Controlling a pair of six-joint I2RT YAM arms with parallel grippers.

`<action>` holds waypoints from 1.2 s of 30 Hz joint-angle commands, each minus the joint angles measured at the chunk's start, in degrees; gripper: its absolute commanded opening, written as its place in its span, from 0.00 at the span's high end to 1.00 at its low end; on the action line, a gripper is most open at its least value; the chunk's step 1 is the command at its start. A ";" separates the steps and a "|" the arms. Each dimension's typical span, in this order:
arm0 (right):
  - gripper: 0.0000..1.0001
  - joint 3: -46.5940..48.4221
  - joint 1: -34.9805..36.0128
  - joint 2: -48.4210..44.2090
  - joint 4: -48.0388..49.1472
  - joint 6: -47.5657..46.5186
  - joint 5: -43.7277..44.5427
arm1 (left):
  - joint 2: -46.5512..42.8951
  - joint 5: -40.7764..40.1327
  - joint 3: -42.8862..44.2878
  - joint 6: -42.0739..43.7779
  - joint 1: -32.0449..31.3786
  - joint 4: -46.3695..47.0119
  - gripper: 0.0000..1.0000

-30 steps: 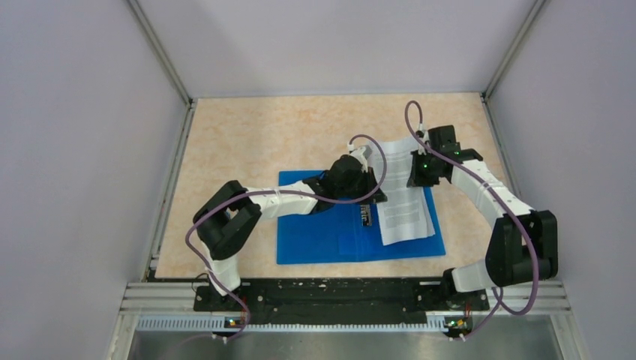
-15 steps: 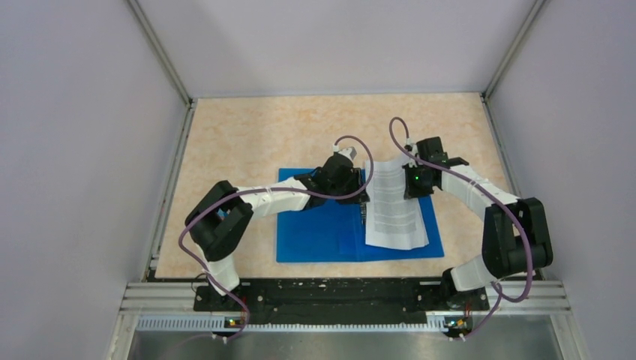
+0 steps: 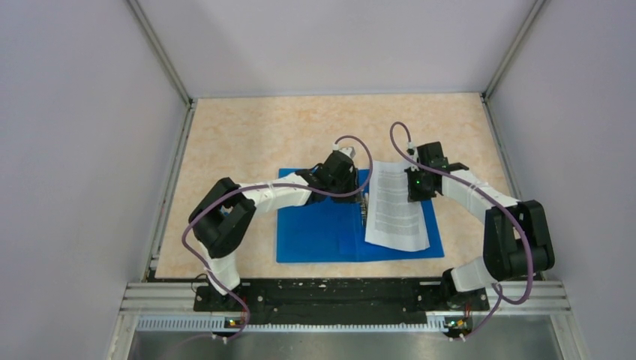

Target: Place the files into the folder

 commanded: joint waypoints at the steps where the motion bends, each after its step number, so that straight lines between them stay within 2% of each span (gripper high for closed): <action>1: 1.00 0.11 0.44 -2.53 1.57 0.11 1.57 | 3.66 -2.19 5.91 3.51 0.26 -2.26 0.62; 11: 1.00 0.23 0.43 -2.74 0.93 -0.45 3.24 | 10.32 -6.12 11.38 6.68 0.32 -3.86 0.66; 25: 1.00 0.40 0.66 -2.34 1.09 -0.24 2.54 | 7.67 -6.90 10.23 7.08 0.22 0.74 0.64; 36: 1.00 0.43 0.72 -2.28 1.10 -0.15 2.35 | 11.91 -8.37 13.72 7.23 0.14 1.39 0.61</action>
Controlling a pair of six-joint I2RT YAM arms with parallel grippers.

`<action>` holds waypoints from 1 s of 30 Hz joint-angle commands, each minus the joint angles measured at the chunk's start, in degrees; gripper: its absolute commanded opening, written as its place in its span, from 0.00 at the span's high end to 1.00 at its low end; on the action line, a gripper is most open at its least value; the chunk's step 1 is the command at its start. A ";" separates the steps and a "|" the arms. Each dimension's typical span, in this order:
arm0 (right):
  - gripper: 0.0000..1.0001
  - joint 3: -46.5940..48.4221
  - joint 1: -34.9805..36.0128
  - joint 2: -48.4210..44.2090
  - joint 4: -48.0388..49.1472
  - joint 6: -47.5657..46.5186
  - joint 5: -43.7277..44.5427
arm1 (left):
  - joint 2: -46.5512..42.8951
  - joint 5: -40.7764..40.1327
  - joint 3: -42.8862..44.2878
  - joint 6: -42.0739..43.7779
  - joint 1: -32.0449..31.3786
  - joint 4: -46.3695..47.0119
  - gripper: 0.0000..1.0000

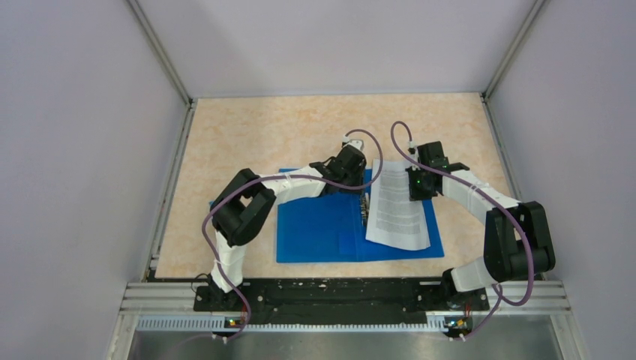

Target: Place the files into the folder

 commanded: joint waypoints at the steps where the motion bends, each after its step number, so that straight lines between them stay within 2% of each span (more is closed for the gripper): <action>1: 1.00 0.61 0.77 -1.53 1.06 -0.22 0.11 | 0.87 -0.93 2.46 0.43 -0.07 3.57 0.61; 13: 1.00 0.80 0.76 -1.27 1.14 -0.06 0.14 | 4.83 -3.54 5.90 2.65 -0.84 -0.07 0.63; 20: 1.00 0.66 0.81 -1.51 1.17 0.01 -0.60 | 5.13 -5.19 4.98 5.53 -0.89 -0.91 0.75; 26: 1.00 0.27 2.48 -2.02 2.22 1.30 -3.15 | 2.42 -7.69 2.51 11.65 -0.56 -1.99 0.89; 30: 1.00 -0.57 4.60 -1.91 5.04 2.89 -6.18 | -0.33 -5.96 -1.69 14.37 0.46 -0.52 0.97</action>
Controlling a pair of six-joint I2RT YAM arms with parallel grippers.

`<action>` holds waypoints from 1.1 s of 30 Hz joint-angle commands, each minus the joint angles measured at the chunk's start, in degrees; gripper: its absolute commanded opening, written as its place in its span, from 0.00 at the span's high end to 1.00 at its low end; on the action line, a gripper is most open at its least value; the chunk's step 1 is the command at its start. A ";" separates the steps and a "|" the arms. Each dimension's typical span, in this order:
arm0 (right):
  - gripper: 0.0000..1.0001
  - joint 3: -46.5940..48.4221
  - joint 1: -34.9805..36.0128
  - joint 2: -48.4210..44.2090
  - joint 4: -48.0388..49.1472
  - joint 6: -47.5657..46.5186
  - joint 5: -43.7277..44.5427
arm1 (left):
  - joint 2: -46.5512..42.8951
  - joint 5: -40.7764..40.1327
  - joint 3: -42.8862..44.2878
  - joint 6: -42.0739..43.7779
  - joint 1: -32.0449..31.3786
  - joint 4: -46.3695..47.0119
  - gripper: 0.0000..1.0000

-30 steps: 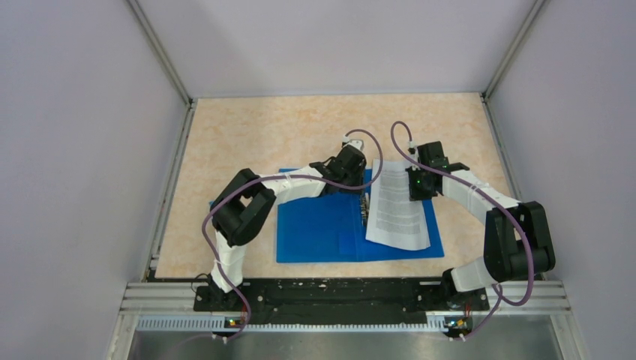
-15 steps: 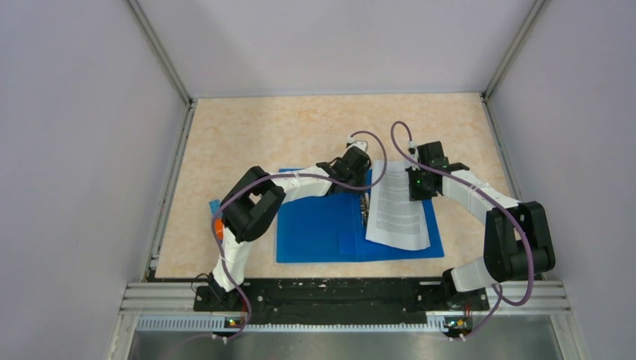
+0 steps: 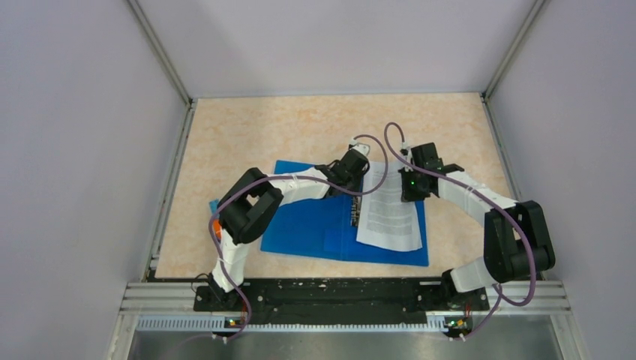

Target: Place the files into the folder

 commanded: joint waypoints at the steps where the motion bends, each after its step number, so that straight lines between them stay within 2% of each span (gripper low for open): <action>1: 1.00 -0.60 2.67 -1.79 4.73 2.43 -4.19 | -4.49 -0.71 -4.62 4.09 1.55 -1.21 0.98; 6: 1.00 -2.65 5.57 -1.55 9.02 4.88 -4.52 | -6.78 0.91 -8.61 -0.70 3.33 -0.48 1.00; 17: 1.00 -11.01 6.03 -7.41 16.44 9.60 -4.33 | -8.08 -0.24 -12.35 -11.05 6.44 -1.73 1.00; 33: 1.00 -13.20 9.76 -7.58 18.90 9.36 -4.71 | -6.59 0.92 -11.83 -14.16 7.06 -1.40 1.00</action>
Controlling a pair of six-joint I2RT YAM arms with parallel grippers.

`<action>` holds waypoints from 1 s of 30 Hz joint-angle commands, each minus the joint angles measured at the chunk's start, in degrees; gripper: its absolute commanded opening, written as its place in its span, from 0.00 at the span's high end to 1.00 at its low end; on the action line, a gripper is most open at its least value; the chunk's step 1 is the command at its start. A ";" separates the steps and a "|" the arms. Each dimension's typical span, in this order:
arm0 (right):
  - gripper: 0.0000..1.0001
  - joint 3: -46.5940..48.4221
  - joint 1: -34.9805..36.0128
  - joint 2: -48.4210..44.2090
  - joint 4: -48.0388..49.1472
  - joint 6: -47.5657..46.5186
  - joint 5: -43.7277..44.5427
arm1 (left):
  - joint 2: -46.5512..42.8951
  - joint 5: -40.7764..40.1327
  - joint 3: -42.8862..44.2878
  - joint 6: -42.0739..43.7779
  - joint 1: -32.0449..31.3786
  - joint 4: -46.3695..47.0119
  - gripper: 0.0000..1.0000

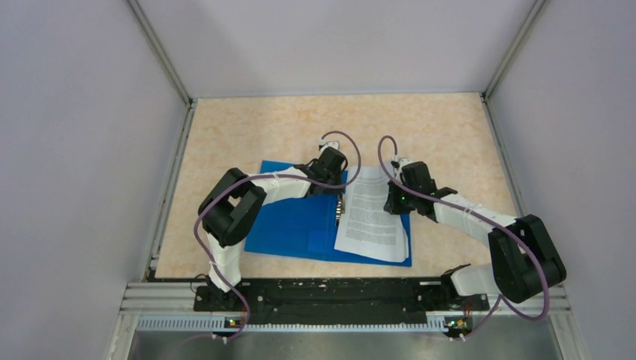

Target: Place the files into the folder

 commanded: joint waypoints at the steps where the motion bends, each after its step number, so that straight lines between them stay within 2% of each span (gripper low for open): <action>1: 1.00 0.20 1.74 -0.75 1.47 -1.04 0.27 | 0.71 -0.95 -1.10 -0.99 0.94 -3.01 1.00; 9: 1.00 2.96 2.21 0.02 -2.83 -3.61 4.91 | 1.24 -0.50 -0.41 0.49 2.43 -3.99 1.00; 14: 1.00 5.94 2.05 3.26 -0.22 0.83 -0.09 | 1.46 0.17 0.64 1.50 2.69 -4.99 1.00; 23: 1.00 12.23 0.15 9.74 0.03 3.48 3.18 | 1.60 0.72 0.77 2.48 2.88 -4.56 1.00; 30: 1.00 11.75 -5.04 6.86 0.36 4.11 -3.65 | 2.21 1.76 1.30 3.73 4.34 -4.81 1.00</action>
